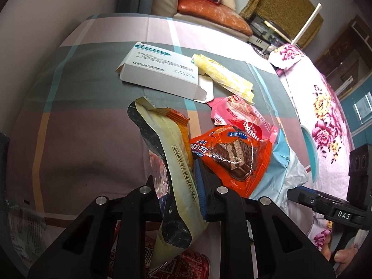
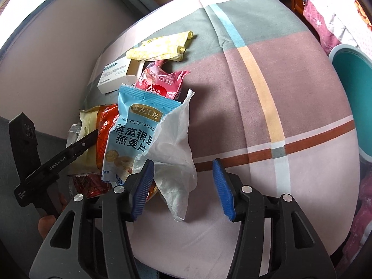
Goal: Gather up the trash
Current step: 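Lift the wrapper and tissue and carry both toward the wastebasket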
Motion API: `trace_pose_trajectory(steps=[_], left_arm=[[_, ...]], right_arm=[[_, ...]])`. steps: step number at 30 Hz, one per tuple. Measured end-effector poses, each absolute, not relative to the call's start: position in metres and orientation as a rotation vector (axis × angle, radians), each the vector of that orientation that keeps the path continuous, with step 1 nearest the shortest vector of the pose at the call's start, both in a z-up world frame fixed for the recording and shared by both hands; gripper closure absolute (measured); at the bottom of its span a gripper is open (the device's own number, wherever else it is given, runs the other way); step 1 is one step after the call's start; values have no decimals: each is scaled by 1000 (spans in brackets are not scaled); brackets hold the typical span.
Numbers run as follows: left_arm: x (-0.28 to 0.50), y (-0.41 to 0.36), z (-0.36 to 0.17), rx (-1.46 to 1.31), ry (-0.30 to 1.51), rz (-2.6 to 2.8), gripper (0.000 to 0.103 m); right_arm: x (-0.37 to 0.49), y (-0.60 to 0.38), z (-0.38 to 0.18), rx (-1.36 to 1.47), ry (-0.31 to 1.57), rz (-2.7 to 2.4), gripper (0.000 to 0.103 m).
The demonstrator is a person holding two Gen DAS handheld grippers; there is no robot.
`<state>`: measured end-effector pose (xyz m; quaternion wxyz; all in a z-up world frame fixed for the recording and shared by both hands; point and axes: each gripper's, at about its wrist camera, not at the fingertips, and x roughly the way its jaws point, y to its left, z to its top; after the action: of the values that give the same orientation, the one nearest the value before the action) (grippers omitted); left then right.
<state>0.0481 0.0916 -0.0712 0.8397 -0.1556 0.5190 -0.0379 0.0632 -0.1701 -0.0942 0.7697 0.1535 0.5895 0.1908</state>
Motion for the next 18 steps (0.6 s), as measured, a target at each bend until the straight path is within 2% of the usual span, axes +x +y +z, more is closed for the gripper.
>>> trace_pose_trajectory(steps=[5,6,7,9,11,13,18], left_arm=[[50,94,-80,-322,1119,-87,66],[50,94,-83,-323,1126,-87,64],[51,94,-85,-326,1132,-89,64],[52,95,-88,-338,1135,-86,64],[52,96,-86,-337,1119,-74,65],[50,99,-81,-341,1098,-67,79],[45,106,-60,-349,1031,-39,82]], right_arm=[[70,-165,-110,362,1310,407,52],[71,-164,-111,364,1312,412,57],[71,-164,-112,369,1311,415,71],[72,-161,-111,368,1314,418,89],[72,-161,-105,340,1291,399,92],[71,-164,-97,320,1269,386,95],[68,-181,-73,320,1197,355,95]])
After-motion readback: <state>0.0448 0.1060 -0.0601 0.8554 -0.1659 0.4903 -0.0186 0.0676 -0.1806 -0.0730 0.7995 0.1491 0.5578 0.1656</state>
